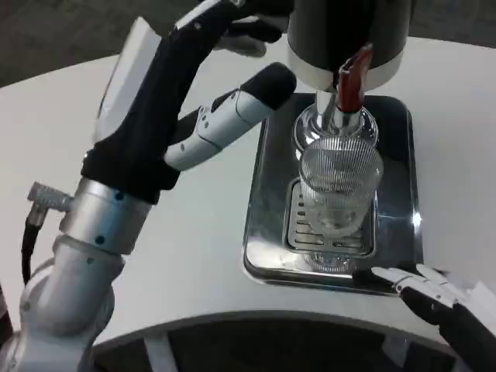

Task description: Grasp the cup under the faucet to collect the drink, then remove the cup.

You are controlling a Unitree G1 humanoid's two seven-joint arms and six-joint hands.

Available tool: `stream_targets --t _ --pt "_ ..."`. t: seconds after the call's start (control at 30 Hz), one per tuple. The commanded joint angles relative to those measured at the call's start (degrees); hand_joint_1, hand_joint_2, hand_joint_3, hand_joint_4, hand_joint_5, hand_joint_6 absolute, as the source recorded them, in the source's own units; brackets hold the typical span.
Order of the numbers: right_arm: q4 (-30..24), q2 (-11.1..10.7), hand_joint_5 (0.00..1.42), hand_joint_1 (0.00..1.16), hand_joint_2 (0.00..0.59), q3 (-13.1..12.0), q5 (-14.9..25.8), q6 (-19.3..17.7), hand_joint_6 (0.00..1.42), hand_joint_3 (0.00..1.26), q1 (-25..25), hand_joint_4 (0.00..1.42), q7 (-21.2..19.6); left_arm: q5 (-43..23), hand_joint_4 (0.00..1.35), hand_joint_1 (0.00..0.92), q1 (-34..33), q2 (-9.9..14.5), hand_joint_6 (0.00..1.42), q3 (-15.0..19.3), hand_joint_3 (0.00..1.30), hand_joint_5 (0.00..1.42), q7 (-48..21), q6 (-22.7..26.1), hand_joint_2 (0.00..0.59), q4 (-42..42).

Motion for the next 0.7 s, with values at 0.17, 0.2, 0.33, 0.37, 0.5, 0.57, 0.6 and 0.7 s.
stream_targets --t 0.17,0.2,0.33,0.37,0.5,0.57,0.6,0.7 --pt "0.0 0.1 0.05 0.48 0.45 0.7 -0.3 0.1 0.0 0.17 -0.1 0.13 0.1 -10.2 0.21 0.0 -9.2 0.1 0.38 0.9 0.26 0.32 -10.1 10.5 0.099 1.8" --pt "-0.1 0.1 0.05 0.48 0.45 0.7 -0.4 0.1 0.0 0.17 -0.1 0.13 0.1 -11.2 0.18 0.0 -10.4 0.1 0.36 0.7 0.22 0.3 -11.3 11.8 0.101 2.4" --pt "-0.3 0.2 0.05 0.48 0.45 0.3 -0.3 -0.3 0.0 0.17 0.5 0.13 -0.1 -13.7 0.13 0.0 -15.5 -0.7 0.32 0.1 0.18 0.25 -15.0 16.2 0.106 5.1" --pt "-0.3 0.2 0.05 0.48 0.45 0.1 -0.1 -0.4 0.0 0.17 0.7 0.13 -0.1 -14.0 0.13 0.0 -16.6 -0.7 0.32 -0.1 0.18 0.25 -15.8 17.1 0.107 5.8" --pt "-0.4 0.2 0.05 0.48 0.45 -0.4 0.2 -0.9 0.0 0.17 1.3 0.13 -0.4 -14.5 0.09 0.0 -21.3 -1.2 0.28 -1.0 0.15 0.22 -18.6 19.8 0.104 10.3" --pt "-0.4 0.2 0.05 0.48 0.45 -0.5 0.2 -1.1 0.0 0.17 1.6 0.13 -0.5 -14.8 0.08 0.0 -22.9 -1.6 0.28 -1.1 0.14 0.21 -19.7 20.6 0.1 12.3" --pt "-0.5 0.3 0.05 0.48 0.45 -0.5 0.2 -1.2 0.0 0.17 1.6 0.13 -0.6 -15.0 0.08 0.0 -23.8 -1.9 0.28 -1.1 0.14 0.21 -20.1 20.9 0.099 13.4" --pt "-0.6 0.4 0.05 0.48 0.45 -0.7 0.3 -1.3 0.0 0.18 1.9 0.14 -0.8 -15.5 0.08 0.0 -25.8 -2.5 0.28 -1.4 0.14 0.21 -21.3 21.6 0.099 16.1"
